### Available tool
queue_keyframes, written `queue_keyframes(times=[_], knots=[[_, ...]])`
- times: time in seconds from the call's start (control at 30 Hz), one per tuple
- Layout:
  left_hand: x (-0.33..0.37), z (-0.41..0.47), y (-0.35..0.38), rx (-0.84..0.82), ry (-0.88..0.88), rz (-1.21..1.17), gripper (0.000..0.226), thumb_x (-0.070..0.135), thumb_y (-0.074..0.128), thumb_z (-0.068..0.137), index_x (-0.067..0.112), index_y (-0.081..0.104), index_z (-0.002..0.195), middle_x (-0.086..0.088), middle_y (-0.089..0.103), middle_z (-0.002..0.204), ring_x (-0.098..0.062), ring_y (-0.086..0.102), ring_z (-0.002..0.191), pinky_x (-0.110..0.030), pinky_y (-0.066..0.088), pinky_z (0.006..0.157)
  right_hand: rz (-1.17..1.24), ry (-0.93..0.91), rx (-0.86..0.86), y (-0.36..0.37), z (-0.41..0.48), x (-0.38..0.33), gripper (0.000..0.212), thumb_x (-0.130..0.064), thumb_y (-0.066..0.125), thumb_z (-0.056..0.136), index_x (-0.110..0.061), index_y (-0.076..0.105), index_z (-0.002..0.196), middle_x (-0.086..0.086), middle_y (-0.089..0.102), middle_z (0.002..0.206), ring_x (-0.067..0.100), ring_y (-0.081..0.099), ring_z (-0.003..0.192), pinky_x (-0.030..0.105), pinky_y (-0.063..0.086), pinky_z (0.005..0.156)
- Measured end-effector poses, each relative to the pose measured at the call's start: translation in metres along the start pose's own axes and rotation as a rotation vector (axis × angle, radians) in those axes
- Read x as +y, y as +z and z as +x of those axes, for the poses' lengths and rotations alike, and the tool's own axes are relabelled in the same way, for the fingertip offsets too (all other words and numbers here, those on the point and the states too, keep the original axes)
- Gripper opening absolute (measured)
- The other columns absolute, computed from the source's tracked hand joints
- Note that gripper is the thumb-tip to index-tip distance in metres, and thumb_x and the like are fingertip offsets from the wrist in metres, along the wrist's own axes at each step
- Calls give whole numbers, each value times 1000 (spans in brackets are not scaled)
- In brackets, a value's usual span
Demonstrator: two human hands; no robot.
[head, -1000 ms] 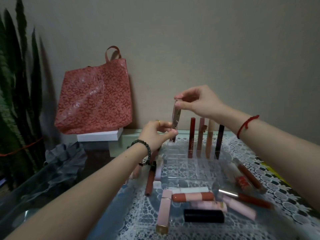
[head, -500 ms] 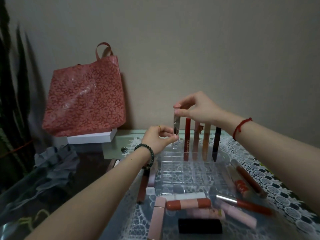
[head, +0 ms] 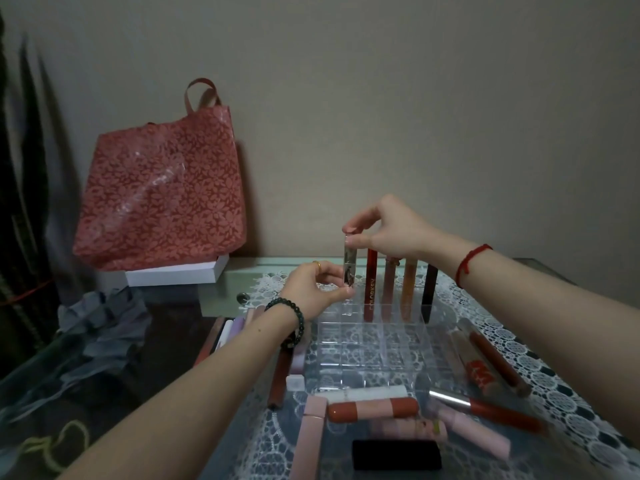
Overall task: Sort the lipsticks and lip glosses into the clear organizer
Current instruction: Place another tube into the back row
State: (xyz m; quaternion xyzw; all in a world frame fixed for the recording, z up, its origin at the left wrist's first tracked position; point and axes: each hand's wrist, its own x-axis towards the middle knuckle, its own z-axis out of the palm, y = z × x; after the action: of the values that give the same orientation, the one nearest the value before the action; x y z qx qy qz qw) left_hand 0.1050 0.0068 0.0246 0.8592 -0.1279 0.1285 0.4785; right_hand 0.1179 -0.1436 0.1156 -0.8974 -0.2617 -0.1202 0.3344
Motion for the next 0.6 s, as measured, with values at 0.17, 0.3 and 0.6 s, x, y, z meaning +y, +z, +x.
queue_keyframes(times=[0.17, 0.3, 0.6], knots=[[-1, -1, 2, -10, 7, 16, 32, 27, 77, 68, 20, 61, 95, 15, 63, 75, 11, 55, 75, -7, 38, 71, -51, 1, -15, 1, 0, 1, 15, -22, 72, 74, -16, 71, 88, -5, 67, 83, 11, 61, 91, 26, 45, 86], [-1, -2, 2, -11, 9, 9, 25, 23, 77, 68, 23, 60, 87, 15, 63, 74, 13, 56, 73, -3, 40, 67, -104, -8, -37, 1, -1, 1, 16, -23, 73, 73, -17, 71, 88, -3, 69, 86, 13, 63, 90, 31, 48, 88], [0, -4, 1, -10, 7, -23, 23, 28, 75, 69, 32, 57, 82, 16, 65, 76, 5, 58, 84, -20, 42, 81, -162, -17, -43, 0, -1, 0, 14, -27, 73, 72, -25, 69, 85, -5, 69, 82, 13, 62, 88, 37, 48, 88]])
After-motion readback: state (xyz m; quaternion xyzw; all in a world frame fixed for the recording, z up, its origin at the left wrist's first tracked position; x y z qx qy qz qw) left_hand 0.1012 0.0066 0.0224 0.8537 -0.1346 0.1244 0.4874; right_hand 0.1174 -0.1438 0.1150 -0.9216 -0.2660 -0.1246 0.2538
